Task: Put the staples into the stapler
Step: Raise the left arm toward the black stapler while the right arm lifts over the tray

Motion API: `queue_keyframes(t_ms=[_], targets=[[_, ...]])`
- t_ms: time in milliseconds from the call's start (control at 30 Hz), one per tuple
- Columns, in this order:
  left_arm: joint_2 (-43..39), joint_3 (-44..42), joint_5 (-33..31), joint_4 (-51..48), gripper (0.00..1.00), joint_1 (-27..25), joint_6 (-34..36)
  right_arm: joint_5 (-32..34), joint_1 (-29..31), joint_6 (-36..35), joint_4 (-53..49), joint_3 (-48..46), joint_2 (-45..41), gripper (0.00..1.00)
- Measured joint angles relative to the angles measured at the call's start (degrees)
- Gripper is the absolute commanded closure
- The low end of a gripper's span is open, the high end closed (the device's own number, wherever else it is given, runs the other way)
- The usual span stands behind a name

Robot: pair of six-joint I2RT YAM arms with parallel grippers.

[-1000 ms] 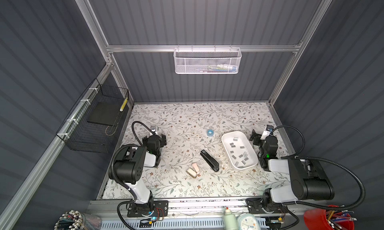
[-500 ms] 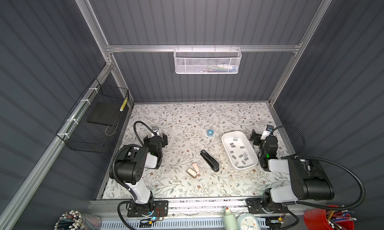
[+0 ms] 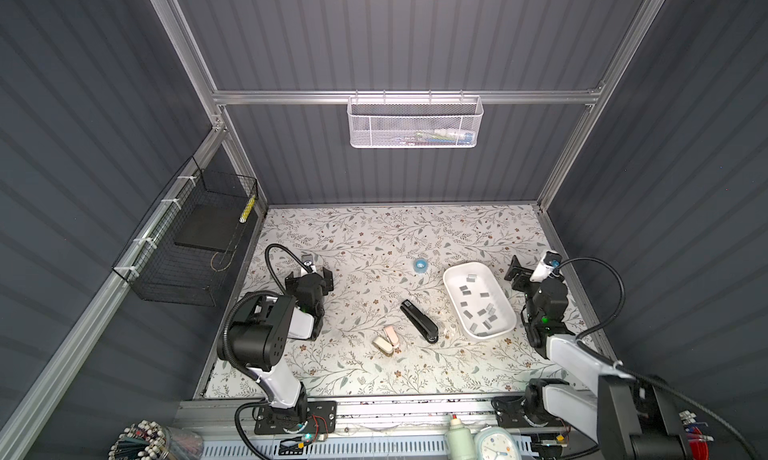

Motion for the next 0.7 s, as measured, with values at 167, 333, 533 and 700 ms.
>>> queue_keyframes(t_ms=[167, 333, 533, 700], targets=[[-18.3, -0.5, 2.7, -10.2, 0.00, -0.1, -3.2, 0.6, 0.0, 6.3, -6.3, -1.5, -7.2, 0.01], [-31.7, 7.4, 11.7, -28.7, 0.00, -0.1, -11.1, 0.1, 0.0, 16.9, -24.6, 3.4, -11.5, 0.01], [-33.3, 12.7, 24.5, -38.1, 0.00, -0.1, -17.5, -17.4, -0.1, 27.7, -37.0, 4.8, -23.6, 0.01], [-33.6, 13.0, 28.2, -41.6, 0.00, -0.3, -20.6, -38.7, 0.0, 38.2, -36.3, 4.9, -33.4, 0.01]])
